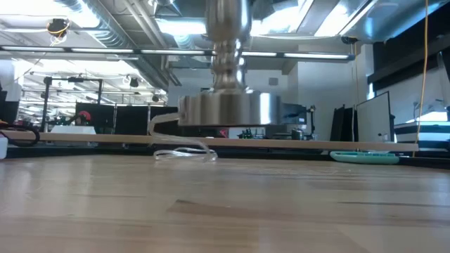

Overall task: Screw lightbulb
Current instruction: Insert the white lightbulb on the silver lamp

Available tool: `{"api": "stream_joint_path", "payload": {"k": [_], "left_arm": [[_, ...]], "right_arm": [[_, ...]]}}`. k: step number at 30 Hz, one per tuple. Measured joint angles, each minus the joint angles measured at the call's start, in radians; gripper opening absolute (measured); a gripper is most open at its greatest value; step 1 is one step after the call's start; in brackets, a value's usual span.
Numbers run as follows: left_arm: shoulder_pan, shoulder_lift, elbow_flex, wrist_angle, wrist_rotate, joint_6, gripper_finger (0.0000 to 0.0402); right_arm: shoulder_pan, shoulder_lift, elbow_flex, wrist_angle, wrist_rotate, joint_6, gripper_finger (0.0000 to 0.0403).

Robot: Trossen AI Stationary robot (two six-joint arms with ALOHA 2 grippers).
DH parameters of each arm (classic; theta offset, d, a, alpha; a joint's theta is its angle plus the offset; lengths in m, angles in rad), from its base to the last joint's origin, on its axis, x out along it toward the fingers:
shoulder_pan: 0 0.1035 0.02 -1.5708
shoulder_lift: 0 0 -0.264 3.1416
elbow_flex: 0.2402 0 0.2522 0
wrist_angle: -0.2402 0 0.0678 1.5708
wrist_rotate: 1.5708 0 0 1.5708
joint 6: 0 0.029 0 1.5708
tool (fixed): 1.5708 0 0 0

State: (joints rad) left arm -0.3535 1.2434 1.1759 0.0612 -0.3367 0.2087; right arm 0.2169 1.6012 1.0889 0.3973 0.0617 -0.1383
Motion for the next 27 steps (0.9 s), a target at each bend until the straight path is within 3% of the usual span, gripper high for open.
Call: {"api": "stream_joint_path", "payload": {"k": [6,10,21,27], "left_arm": [[-0.058,0.000,0.000,0.096,-0.333,-0.015,0.0324],[-0.045,0.003,0.000,0.192,-0.456,0.006,0.0325],[0.087,0.066,0.002,0.274,-0.456,-0.063,0.0320],[0.079,0.074,0.002,0.322,-0.455,-0.015,0.0253]], "right_arm": [[-0.050,0.006,-0.001,-0.004,0.203,0.006,0.0140],[-0.088,0.006,-0.001,-0.002,0.256,0.007,0.0140],[-0.101,0.007,-0.002,-0.006,0.261,-0.007,0.0140],[-0.099,0.007,-0.002,-0.007,0.262,-0.016,0.0140]]}}
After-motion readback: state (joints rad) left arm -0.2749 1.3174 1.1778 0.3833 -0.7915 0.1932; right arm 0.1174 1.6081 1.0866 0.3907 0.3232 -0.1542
